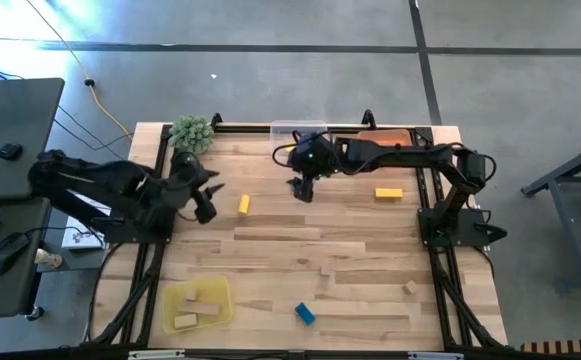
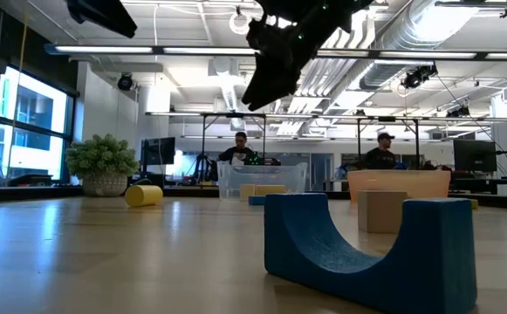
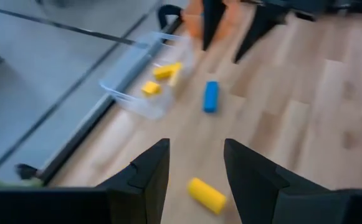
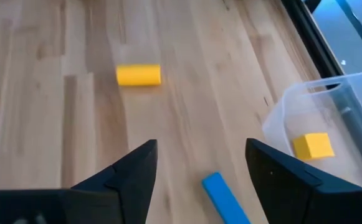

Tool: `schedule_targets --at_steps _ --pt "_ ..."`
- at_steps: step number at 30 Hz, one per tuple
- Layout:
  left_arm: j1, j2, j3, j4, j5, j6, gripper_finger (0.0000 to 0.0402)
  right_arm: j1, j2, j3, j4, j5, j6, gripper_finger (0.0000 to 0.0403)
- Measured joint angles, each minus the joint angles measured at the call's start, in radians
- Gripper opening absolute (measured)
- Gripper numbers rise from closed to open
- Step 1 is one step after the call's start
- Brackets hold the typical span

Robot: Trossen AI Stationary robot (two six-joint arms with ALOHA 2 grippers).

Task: Sort & place blocks by color
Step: Put the blue block into the orange bin

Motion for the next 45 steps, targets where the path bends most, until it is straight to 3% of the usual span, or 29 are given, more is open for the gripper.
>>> schedule_targets --at_steps 7,22,45 --pt "0.173 0.0 0.0 0.139 0.011 0.13 0.0142 -0.054 0.02 0.0 -0.044 -0.098 -0.147 0.0234" --pt "0.452 0.059 0.0 0.22 0.253 0.167 0.0142 -0.12 0.155 -0.001 -0.104 -0.163 -0.307 0.0234" --pt "0.564 0.252 0.0 0.22 0.315 0.153 0.0142 -0.124 0.323 -0.001 -0.126 -0.047 -0.316 0.0234"
